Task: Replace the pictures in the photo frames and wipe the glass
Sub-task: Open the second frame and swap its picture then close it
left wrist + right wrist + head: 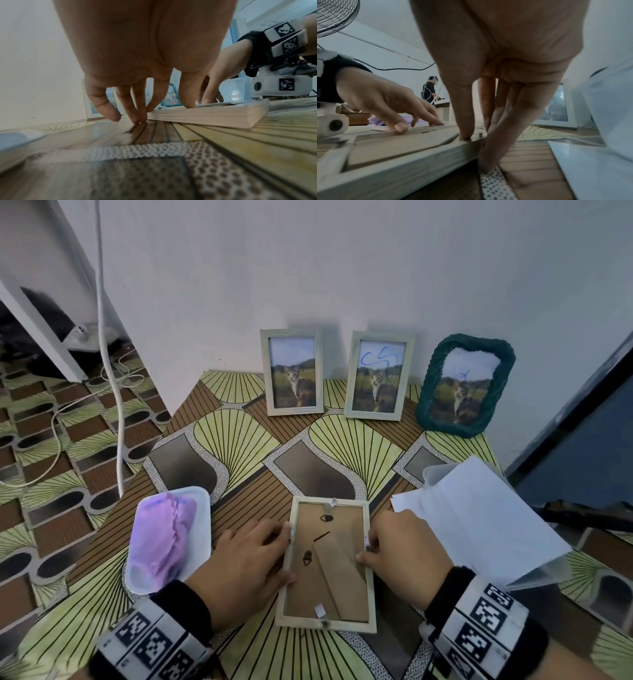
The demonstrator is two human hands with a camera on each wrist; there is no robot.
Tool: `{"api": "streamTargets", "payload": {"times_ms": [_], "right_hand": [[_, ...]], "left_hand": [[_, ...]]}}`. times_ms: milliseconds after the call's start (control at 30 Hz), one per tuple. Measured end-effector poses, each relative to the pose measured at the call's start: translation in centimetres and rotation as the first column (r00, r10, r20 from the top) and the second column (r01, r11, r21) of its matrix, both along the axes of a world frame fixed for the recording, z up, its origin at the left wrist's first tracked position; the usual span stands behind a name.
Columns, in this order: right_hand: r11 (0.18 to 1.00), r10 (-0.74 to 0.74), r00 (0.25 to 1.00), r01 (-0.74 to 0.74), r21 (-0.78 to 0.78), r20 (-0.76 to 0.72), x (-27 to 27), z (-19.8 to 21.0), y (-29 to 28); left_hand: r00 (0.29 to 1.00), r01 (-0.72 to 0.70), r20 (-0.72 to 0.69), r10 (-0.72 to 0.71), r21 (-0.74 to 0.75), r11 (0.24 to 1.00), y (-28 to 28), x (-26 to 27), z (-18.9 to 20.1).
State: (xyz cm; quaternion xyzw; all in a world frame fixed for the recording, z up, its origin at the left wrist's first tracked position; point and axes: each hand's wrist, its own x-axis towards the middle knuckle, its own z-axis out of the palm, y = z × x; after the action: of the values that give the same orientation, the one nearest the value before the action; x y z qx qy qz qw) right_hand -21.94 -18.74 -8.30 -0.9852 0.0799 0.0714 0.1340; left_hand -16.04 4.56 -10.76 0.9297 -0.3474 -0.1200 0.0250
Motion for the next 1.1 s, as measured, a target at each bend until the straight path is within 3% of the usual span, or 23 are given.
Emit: {"api": "streamTargets", "payload": {"times_ms": [300,600,933,1100], "right_hand": [[0.994,0.060,0.998,-0.058,-0.088,0.018,-0.8,-0.2,1.1],[0.949,0.205,0.970,-0.230,-0.217,-0.132,-1.9,-0.1,2.0],[0.929,0.329,0.944,-0.326,-0.178,-0.010,-2.0,-0.8,0.3],[0.927,0.348,0.936,-0.338,-0.163,0.040,-1.8,-0.4,0.0]], "left_hand": [[0.999,0.026,0.030,-0.027,0.018,1.000,-0.7,0.0,-0.5],[0.998,0.063,0.012,-0.063,-0.049,0.997,-0.6,0.2,-0.7],[0.992,0.122,0.031,-0.122,0.004,0.992,-0.4,-0.5,-1.4],[0.993,0.113,0.019,-0.113,-0.061,0.992,-0.4,-0.1,-0.3]]}}
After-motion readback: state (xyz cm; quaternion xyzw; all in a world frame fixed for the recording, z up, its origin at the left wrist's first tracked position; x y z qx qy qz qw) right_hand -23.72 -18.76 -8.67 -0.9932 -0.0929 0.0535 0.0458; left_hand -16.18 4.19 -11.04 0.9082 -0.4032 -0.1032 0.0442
